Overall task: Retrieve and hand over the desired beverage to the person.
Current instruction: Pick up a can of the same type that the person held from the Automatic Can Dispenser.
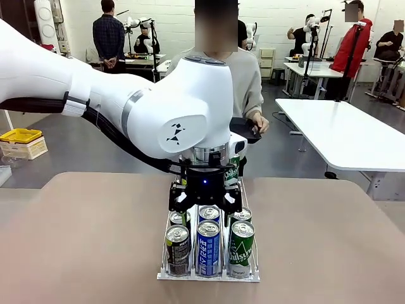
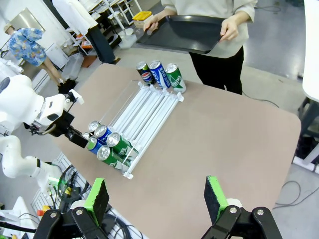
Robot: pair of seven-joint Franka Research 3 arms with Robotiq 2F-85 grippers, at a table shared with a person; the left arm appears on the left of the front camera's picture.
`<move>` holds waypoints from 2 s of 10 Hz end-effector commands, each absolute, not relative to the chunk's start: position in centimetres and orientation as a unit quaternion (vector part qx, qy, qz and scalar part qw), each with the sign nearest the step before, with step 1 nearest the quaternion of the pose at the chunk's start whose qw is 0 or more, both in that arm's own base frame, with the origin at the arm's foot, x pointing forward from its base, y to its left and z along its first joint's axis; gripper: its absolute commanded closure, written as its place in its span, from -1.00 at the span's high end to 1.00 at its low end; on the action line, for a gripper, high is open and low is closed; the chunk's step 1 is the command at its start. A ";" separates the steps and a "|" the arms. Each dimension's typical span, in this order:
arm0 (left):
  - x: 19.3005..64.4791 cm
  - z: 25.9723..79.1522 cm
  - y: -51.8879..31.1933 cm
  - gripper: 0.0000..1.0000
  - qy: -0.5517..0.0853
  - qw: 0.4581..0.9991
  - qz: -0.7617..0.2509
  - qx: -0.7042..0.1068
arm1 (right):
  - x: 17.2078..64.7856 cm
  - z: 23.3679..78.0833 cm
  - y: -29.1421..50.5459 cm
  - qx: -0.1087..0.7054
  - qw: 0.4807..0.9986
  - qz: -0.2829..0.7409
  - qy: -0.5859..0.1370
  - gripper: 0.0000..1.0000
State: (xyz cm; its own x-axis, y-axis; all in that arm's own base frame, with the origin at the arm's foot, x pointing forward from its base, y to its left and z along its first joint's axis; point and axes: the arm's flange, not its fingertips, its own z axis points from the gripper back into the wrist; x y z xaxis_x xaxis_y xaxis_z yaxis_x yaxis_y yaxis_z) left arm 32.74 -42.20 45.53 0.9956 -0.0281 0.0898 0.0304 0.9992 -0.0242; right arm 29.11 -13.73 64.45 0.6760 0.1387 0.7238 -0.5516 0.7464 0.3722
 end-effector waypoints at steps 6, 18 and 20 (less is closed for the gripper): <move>33.1 44.2 -43.5 1.00 -0.032 0.999 -0.002 -0.007 | 29.3 64.6 -13.7 0.311 0.856 0.207 -0.357 1.00; 33.7 42.7 -43.1 -1.00 0.009 1.000 -0.012 -0.010 | 29.3 64.6 -13.7 0.311 0.856 0.207 -0.357 1.00; 33.7 42.5 -43.0 -1.00 0.013 1.000 -0.016 -0.012 | 29.3 64.6 -13.7 0.311 0.856 0.207 -0.357 1.00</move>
State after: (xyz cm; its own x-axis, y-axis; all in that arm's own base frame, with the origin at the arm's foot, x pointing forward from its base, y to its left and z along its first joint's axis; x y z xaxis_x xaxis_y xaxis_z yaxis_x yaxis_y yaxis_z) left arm 33.80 -43.02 42.52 0.9998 -0.0198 0.0066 0.0199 0.9997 -0.0138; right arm 29.11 -13.73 64.45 0.6759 0.1390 0.7238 -0.5519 0.7463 0.3721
